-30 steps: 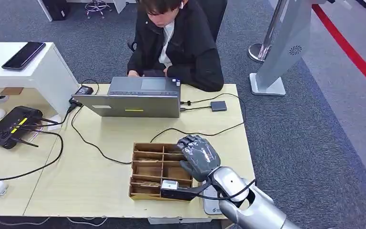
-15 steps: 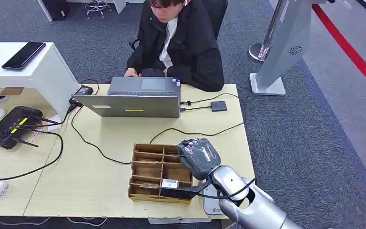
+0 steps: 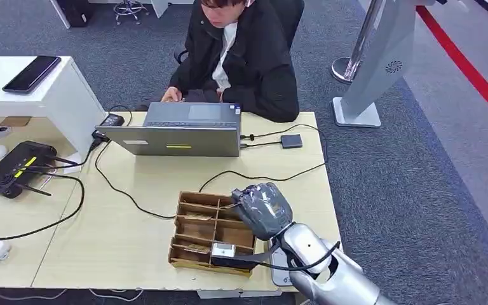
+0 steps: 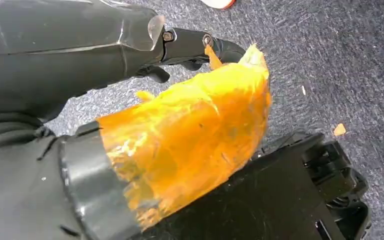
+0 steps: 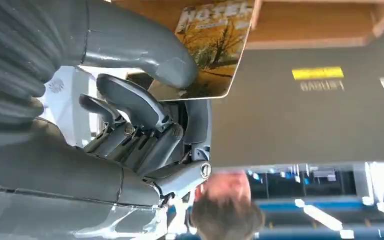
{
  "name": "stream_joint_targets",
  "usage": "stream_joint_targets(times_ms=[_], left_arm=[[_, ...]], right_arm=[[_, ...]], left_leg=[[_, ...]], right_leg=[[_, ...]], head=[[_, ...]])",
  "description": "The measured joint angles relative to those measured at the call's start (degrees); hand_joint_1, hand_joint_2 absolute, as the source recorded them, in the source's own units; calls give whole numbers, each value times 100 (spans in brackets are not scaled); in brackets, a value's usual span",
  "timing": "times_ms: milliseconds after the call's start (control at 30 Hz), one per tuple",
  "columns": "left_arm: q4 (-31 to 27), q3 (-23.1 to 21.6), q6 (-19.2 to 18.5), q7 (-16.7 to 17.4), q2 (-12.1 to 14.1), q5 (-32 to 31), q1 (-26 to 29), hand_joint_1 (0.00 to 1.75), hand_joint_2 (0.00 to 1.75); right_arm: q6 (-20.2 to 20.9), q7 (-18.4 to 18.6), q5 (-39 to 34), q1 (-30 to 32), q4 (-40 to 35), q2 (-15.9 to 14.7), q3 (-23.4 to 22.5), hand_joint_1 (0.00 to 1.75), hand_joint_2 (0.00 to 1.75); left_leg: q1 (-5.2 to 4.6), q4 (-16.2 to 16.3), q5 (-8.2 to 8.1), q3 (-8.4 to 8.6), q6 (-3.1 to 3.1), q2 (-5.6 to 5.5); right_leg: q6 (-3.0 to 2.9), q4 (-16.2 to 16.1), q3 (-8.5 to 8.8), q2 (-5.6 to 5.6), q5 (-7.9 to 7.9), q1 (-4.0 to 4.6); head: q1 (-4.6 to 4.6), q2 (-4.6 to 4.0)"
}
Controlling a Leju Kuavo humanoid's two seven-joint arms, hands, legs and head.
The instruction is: Pass the card to the sensor for recognition and then transmit it.
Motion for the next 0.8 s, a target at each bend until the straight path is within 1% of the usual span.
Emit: stream_joint_targets(times_ms=[267,400,533,567,700,800], left_arm=[[0,-72,31,-55,0,66,3,0,0],[0,-74,-66,-70,4,160,9,0,0],[0,-74,-155,-114,22,208,30,0,0],[0,-74,-214,-120,33,225,32,0,0],[0,-68,-734,-225,155,443,72,0,0],[0,-57,-967,-284,269,544,122,0,0]], right_arm=[[-727,-260,183,267,-568,94,-212,175,175],[-920,-330,199,343,-820,109,-299,175,175],[-990,-378,199,382,-977,109,-358,175,175],[-996,-387,197,386,-1003,109,-363,175,175],[-1164,-492,107,384,-1093,109,-387,175,175],[-1228,-537,39,379,-1127,109,-413,175,175]], left_leg=[[0,0,0,0,0,1],[0,0,0,0,0,1],[0,0,0,0,0,1],[0,0,0,0,0,1],[0,0,0,0,0,1],[1,-1,0,0,0,1]], right_leg=[[0,0,0,0,0,-1],[0,0,0,0,0,-1],[0,0,0,0,0,-1],[0,0,0,0,0,-1],[0,0,0,1,0,1],[-1,0,0,1,0,1]], head=[[0,0],[-2,0],[-2,0],[-2,0],[0,0],[-2,0]])
